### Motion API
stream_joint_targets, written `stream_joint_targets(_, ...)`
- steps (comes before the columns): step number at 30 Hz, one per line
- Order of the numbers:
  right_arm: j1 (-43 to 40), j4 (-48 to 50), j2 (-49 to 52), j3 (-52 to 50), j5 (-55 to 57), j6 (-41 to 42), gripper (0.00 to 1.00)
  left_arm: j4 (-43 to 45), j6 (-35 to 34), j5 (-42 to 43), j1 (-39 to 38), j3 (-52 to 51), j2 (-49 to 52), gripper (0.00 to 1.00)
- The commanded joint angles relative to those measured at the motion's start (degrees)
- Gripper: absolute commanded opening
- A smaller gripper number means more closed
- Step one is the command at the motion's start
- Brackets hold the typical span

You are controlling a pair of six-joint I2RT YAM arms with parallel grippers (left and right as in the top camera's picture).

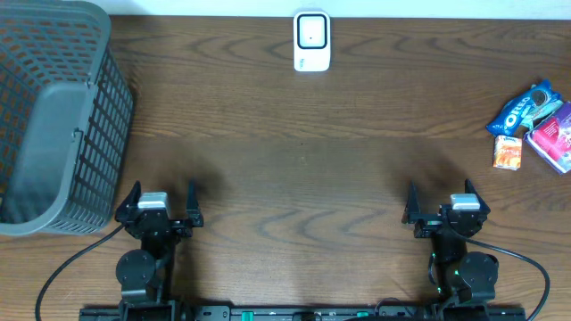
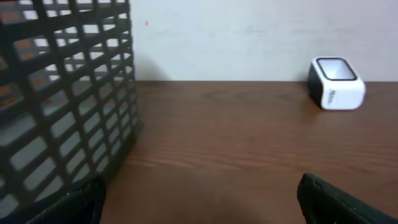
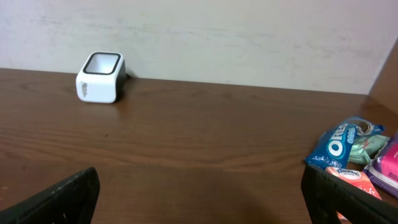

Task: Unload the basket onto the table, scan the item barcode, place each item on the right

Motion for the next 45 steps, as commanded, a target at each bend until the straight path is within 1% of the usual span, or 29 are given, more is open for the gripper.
stream_joint_targets(1,-0.50,-0.26,-0.33,-0.09,-0.11,-0.66,0.99,-2.93,-0.33,-2.95,0.26,-0.55,-0.50,0.98)
stream_joint_targets(6,-0.50,-0.26,-0.35,-0.09,-0.11,-0.66,0.99,-2.99,-3.04,-3.56,0.26,-0.55,-0.50,0.98)
stream_joint_targets(9,-0.50,-0.26,-0.33,-0.09,-0.11,-0.68,0.99,-3.13,-6.86,-4.42,0.28,-0.55,-0.50,0.98)
stream_joint_targets(11,-0.50,-0.26,-0.33,-0.09,-0.11,-0.68,0.99,-3.10,-7.69,-4.37,0.26,-0.55,-0.50,0.98)
stream_joint_targets(18,-0.50,-0.26,-0.33,-0.09,-0.11,-0.68,0.99,-3.10,-6.95,-4.09,0.26,-0.55,-0.50,0.98)
stream_joint_targets(23,-0.50,-0.26,-0.33,-0.09,-0.11,-0.66,0.99,-3.10,-3.08,-4.11,0.26,-0.55,-0.50,0.98)
stream_joint_targets(27,-0.50,-0.26,-0.33,-0.09,-0.11,-0.66,0.99,-3.10,-2.84,-4.04,0.26,-0.55,-0.50,0.98)
stream_joint_targets(29,-0.50,-0.26,-0.33,-0.09,-0.11,-0.66,0.99,-3.10,-1.57,-3.56,0.26,-0.55,-0.50,0.98)
stream_joint_targets(45,-0.50,-0.26,-0.33,-0.09,-0.11,-0.68,0.99,-2.89,-1.81,-3.50,0.26,-0.55,-0.42,0.98)
